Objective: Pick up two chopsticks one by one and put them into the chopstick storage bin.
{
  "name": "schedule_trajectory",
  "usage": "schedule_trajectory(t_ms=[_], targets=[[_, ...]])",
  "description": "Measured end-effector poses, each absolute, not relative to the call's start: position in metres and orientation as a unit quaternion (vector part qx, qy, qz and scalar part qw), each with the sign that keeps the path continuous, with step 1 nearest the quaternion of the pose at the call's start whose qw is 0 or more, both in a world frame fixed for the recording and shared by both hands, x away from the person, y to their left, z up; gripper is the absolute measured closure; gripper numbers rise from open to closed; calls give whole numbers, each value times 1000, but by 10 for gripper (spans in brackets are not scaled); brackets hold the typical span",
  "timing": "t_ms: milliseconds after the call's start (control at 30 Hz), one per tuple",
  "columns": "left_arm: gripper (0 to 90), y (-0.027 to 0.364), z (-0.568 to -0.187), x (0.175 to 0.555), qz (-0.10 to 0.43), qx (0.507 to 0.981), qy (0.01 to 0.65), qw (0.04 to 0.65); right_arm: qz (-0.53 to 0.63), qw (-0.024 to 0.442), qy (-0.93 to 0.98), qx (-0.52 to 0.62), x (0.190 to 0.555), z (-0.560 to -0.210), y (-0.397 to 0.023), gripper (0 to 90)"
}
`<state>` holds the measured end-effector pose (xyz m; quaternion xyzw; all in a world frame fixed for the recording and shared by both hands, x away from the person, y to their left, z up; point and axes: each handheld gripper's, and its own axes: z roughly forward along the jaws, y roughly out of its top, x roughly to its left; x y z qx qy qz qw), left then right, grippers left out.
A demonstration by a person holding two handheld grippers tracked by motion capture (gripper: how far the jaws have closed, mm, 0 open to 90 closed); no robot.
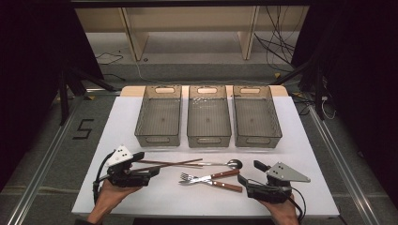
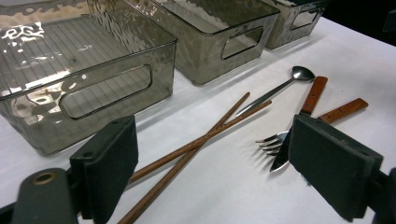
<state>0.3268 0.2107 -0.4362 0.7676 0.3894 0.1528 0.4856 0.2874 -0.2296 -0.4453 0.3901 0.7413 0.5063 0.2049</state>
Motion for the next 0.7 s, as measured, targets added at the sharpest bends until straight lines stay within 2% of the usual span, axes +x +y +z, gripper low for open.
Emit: schedule_trajectory(t_ms=[367,700], targets=[[153,213,-433,334,145,776,393,472,510,201,740,391,288,-445,-230,233],[159,212,-424,350,148,809,386,417,511,198,741,388,288,-444,-230,234]])
